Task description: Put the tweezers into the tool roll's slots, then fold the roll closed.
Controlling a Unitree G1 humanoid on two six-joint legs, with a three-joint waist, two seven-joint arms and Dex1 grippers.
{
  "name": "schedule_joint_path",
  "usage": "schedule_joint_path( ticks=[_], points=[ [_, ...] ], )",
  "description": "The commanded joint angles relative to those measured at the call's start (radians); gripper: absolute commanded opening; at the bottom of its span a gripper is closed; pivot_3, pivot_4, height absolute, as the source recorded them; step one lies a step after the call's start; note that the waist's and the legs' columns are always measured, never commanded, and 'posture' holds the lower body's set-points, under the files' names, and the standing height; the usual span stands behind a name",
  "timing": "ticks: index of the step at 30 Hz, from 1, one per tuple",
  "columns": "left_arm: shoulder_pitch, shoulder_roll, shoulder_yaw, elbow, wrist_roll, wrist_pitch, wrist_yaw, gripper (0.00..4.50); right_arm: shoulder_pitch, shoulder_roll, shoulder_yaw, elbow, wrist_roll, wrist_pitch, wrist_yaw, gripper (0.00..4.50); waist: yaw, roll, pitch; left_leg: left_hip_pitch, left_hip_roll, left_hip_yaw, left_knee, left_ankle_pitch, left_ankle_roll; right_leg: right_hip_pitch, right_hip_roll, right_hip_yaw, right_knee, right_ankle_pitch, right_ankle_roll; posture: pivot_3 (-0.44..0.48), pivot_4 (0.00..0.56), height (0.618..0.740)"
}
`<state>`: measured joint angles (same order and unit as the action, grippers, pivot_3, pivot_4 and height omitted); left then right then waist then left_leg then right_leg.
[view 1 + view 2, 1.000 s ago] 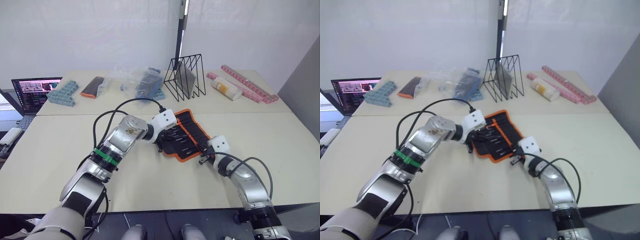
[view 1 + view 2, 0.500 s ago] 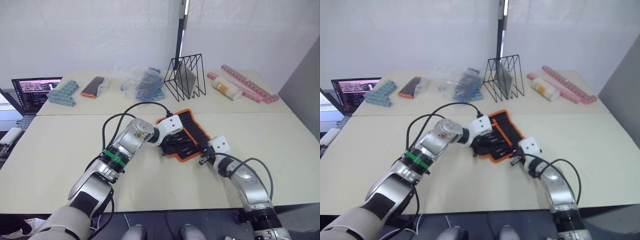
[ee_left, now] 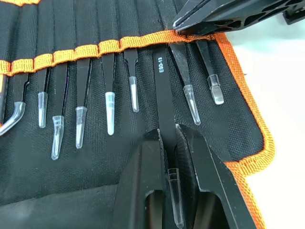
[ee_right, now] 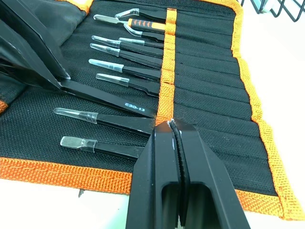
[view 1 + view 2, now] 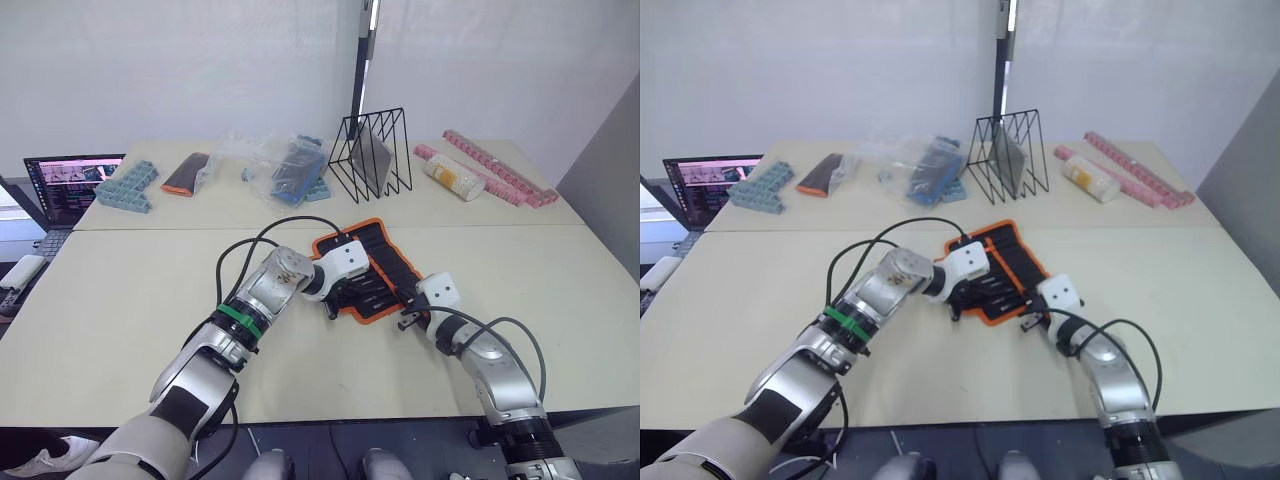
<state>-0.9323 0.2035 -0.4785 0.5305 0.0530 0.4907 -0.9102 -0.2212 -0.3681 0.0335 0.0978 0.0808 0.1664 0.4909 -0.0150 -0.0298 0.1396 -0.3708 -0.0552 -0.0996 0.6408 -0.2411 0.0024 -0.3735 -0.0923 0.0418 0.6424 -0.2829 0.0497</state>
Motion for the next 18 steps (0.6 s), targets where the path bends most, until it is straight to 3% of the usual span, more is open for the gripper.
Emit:
schedule_joint_path(
  ticks=[1, 18],
  points=[
    [-0.044, -0.028, 0.024, 0.037, 0.013, -0.044, 0.018, 0.01, 0.025, 0.001, 0.023, 0.045, -0.019, 0.05, 0.0, 0.0, 0.0, 0.0, 0.0, 0.0, 0.0, 0.0, 0.0, 0.0, 0.0, 0.0, 0.0, 0.0, 0.0, 0.0, 0.0, 0.0, 0.15, 0.74],
    [-0.207, -0.214, 0.079, 0.472, 0.069, -0.305, 0.1, 0.01, 0.034, 0.035, 0.053, 0.037, -0.046, 0.077, -0.022, 0.0, -0.002, -0.001, 0.0, 0.0, -0.001, 0.0, 0.002, 0.0, 0.0, 0.001, 0.0, 0.0, 0.001, -0.001, 0.001, 0.0, 0.15, 0.74]
  ],
)
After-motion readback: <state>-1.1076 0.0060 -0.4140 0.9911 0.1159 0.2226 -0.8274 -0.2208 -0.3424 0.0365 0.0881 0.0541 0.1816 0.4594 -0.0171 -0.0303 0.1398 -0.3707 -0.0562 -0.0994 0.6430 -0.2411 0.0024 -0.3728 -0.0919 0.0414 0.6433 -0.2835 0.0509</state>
